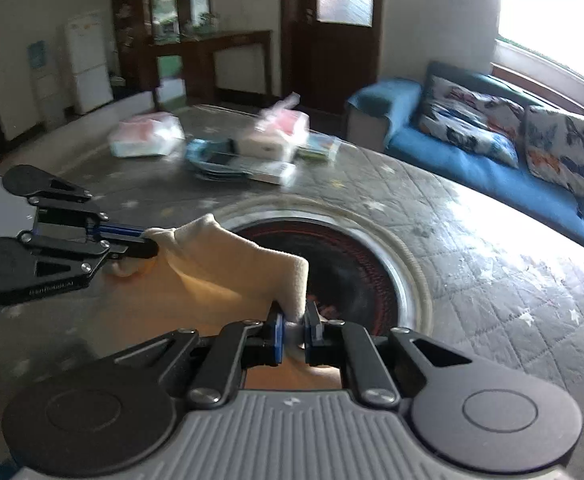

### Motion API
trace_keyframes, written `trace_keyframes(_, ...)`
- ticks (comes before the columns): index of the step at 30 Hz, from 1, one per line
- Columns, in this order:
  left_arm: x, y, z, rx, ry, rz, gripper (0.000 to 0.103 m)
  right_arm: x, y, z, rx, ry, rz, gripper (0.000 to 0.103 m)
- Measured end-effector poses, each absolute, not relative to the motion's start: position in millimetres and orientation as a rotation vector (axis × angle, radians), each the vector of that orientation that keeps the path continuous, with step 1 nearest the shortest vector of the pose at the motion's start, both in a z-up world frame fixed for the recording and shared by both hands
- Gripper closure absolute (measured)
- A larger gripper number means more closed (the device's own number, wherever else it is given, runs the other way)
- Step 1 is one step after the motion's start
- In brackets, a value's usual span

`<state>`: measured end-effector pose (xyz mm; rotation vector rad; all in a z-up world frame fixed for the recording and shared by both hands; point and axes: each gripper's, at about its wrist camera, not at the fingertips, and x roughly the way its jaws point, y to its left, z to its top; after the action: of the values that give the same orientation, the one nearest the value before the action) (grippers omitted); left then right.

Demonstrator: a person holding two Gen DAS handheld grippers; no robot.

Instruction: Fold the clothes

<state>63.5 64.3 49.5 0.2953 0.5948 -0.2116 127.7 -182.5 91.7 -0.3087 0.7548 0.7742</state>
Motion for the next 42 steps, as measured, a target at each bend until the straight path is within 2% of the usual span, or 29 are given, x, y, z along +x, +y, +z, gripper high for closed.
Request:
trace_keyframes(5, 115, 62, 13, 0.306, 0.699, -0.117, 0.098, 175, -167, 39, -0.266, 0.836, 0.683, 0.092)
trace_keyframes(8, 121, 63, 5, 0.272, 0.736, -0.101, 0.097, 184, -169, 22, -0.251, 0.865, 0.648, 0.087)
trace_keyframes(9, 119, 63, 6, 0.271, 0.732, -0.103, 0.094, 183, -171, 21, -0.245, 0.861, 0.641, 0.083)
trace_keyframes(13, 106, 65, 19, 0.242, 0.708, -0.108, 0.088, 176, -188, 36, -0.222, 0.828, 0.627, 0.079)
trace_keyframes(15, 96, 68, 28, 0.213, 0.694, -0.114, 0.087, 172, -196, 48, -0.202, 0.817, 0.622, 0.072)
trace_keyframes(17, 83, 72, 34, 0.182, 0.685, -0.121, 0.085, 166, -202, 57, -0.186, 0.809, 0.622, 0.069)
trace_keyframes(19, 70, 74, 39, 0.155, 0.682, -0.123, 0.071, 161, -207, 61, -0.169, 0.810, 0.615, 0.069)
trace_keyframes(20, 63, 75, 41, 0.142, 0.681, -0.127, 0.068, 158, -209, 63, -0.164, 0.810, 0.615, 0.068)
trace_keyframes(22, 48, 78, 42, 0.128, 0.683, -0.134, 0.068, 153, -210, 66, -0.171, 0.808, 0.614, 0.067)
trace_keyframes(24, 35, 79, 41, 0.126, 0.685, -0.133, 0.068, 146, -209, 67, -0.182, 0.802, 0.612, 0.061)
trace_keyframes(34, 17, 83, 27, 0.057, 0.710, -0.117, 0.065, 122, -207, 49, -0.171, 0.782, 0.604, 0.063)
trace_keyframes(42, 15, 90, 25, 0.051, 0.719, -0.127, 0.064, 129, -218, 27, -0.178, 0.833, 0.530, 0.074)
